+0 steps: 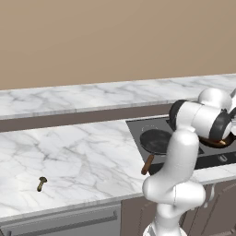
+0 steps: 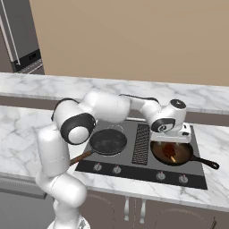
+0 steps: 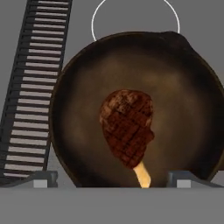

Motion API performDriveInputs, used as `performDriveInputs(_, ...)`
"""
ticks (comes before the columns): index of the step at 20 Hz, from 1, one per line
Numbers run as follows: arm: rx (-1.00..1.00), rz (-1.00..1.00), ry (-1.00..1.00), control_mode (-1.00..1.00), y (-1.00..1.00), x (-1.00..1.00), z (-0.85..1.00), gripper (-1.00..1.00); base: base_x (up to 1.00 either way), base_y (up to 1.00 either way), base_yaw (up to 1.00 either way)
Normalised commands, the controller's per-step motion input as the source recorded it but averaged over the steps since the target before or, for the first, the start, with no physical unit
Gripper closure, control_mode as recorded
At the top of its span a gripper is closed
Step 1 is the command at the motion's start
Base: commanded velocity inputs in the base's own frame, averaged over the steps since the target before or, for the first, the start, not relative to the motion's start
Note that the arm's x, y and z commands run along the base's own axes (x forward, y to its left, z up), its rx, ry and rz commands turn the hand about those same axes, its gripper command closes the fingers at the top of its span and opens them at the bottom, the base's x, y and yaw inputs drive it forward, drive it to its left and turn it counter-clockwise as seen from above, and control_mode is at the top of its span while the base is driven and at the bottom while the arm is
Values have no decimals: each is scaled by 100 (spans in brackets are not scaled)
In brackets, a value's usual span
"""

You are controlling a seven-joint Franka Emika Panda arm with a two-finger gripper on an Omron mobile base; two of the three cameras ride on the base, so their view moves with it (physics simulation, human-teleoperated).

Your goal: Place both pans onto different burners. Then place the mushroom and the steak on different pans.

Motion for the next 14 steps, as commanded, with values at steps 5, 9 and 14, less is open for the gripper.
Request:
performDriveInputs(5,0,-9,-1,-100,76,-50,22,-100,0,0,0)
performDriveInputs(9,0,-17,0,-100,92,-76,11,-100,0,0,0)
performDriveInputs(14,-4,-17,0,-100,99,-65,7,-100,0,0,0)
